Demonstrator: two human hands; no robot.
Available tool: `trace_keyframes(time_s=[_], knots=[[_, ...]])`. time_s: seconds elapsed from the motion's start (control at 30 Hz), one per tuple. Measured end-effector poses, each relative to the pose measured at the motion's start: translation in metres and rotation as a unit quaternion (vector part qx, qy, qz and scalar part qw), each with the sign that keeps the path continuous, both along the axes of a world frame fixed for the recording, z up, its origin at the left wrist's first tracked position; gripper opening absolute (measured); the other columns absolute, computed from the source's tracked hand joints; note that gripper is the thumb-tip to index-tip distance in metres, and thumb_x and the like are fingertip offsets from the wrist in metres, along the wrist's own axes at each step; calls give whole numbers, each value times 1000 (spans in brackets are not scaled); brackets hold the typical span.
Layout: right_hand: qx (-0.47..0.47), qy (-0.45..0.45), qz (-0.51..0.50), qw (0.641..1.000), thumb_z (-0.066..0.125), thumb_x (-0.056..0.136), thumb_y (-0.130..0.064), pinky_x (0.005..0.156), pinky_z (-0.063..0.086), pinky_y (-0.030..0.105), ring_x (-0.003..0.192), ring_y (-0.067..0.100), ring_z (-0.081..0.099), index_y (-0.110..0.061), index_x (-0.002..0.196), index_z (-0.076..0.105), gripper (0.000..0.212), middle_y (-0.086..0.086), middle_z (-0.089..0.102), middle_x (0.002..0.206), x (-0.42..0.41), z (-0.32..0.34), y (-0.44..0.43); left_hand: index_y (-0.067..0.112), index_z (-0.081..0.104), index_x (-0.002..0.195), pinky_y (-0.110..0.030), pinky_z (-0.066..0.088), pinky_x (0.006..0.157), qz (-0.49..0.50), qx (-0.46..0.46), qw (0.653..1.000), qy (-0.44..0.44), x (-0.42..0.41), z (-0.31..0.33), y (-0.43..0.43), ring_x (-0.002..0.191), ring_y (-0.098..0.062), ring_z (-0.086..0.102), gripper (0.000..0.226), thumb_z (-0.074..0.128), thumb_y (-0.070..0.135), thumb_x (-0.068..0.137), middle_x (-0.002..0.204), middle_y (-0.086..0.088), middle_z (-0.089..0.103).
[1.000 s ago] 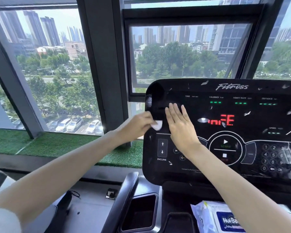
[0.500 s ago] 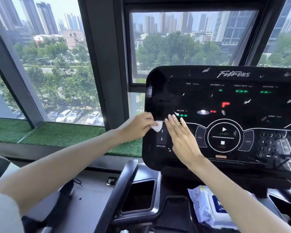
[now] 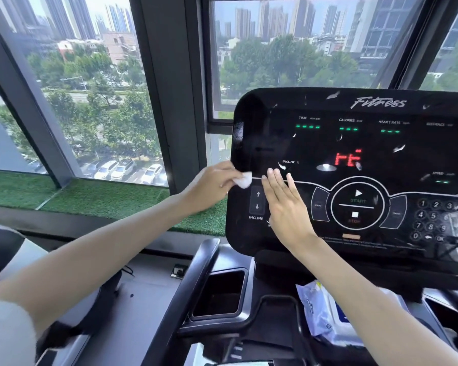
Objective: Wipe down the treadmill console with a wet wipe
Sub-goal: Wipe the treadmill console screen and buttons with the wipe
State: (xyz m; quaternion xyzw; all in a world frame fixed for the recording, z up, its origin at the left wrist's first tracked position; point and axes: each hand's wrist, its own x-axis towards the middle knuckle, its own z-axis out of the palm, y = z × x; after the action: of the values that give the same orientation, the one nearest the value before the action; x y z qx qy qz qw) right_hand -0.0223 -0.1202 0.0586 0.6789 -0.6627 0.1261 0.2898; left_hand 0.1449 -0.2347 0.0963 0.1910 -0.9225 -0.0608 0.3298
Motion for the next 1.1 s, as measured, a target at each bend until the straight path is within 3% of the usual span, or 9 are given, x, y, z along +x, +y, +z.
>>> trace_keyframes(time_s=[0.1, 0.23, 0.4, 0.53, 0.6, 0.7, 0.83, 1.0, 1.1], knots=[[3, 7, -4, 1000, 50, 68, 6, 112, 26, 48, 133, 35, 37, 10, 133, 42, 65, 26, 42, 140, 1, 0, -2, 6, 70, 95, -34, 51, 74, -66, -47, 988, -130, 3, -11, 13, 82, -21, 58, 19, 61, -5, 82, 89, -6, 60], [-4, 10, -5, 1000, 42, 72, 4, 113, 22, 47, 132, 36, 38, 10, 132, 42, 61, 27, 42, 139, -1, -3, -3, 3, 69, 96, -33, 49, 70, 51, 21, 997, 48, -4, 5, -7, 74, -19, 57, 17, 60, -4, 84, 87, -6, 59], [-11, 13, 0, 1000, 34, 72, 5, 110, 17, 48, 131, 37, 39, 11, 132, 42, 61, 28, 42, 139, -3, -4, -4, 6, 69, 97, -34, 51, 73, -54, -56, 986, -147, 2, -1, 10, 81, -21, 57, 18, 57, -2, 85, 88, -6, 58], [-4, 12, 3, 1000, 44, 72, 5, 112, 21, 47, 133, 36, 36, 11, 134, 40, 62, 27, 40, 140, -4, -5, -4, 2, 70, 97, -12, 44, 74, 54, -1, 997, 46, -9, 32, -15, 76, -17, 58, 17, 60, -3, 84, 87, -5, 60], [-2, 14, 1, 1000, 43, 72, 4, 113, 24, 48, 134, 36, 35, 10, 135, 39, 63, 27, 39, 142, -4, -5, -4, 2, 70, 97, -11, 40, 72, 68, 9, 994, 90, -12, 34, -17, 75, -18, 58, 16, 62, -2, 83, 86, -9, 61], [-7, 6, -1, 1000, 37, 75, 4, 113, 24, 48, 135, 36, 34, 10, 136, 37, 61, 27, 37, 143, -3, -7, -6, 3, 70, 98, -23, 46, 75, 41, 33, 997, 51, -6, -6, 3, 78, -17, 57, 18, 62, -2, 83, 88, -8, 60], [-21, -7, -4, 1000, 38, 75, 8, 113, 17, 47, 136, 35, 31, 10, 136, 36, 61, 26, 35, 144, -1, -11, -8, 5, 69, 100, -34, 51, 75, -54, -21, 994, -88, 14, -60, 27, 83, -21, 55, 23, 57, -5, 84, 89, -8, 58], [-21, -21, 3, 1000, 37, 74, 6, 111, 26, 49, 134, 37, 36, 11, 134, 40, 60, 27, 39, 141, 1, -10, -7, 2, 69, 102, -29, 48, 72, 63, 8, 995, 82, -3, -12, -3, 74, -17, 56, 22, 59, -5, 84, 86, -8, 60], [-18, -23, 2, 1000, 34, 74, 5, 111, 27, 50, 134, 37, 36, 11, 133, 40, 60, 27, 40, 141, 1, -9, -6, 1, 68, 102, -31, 50, 71, 46, -21, 996, 69, -1, -26, 2, 75, -19, 55, 22, 56, -5, 85, 87, -10, 59]])
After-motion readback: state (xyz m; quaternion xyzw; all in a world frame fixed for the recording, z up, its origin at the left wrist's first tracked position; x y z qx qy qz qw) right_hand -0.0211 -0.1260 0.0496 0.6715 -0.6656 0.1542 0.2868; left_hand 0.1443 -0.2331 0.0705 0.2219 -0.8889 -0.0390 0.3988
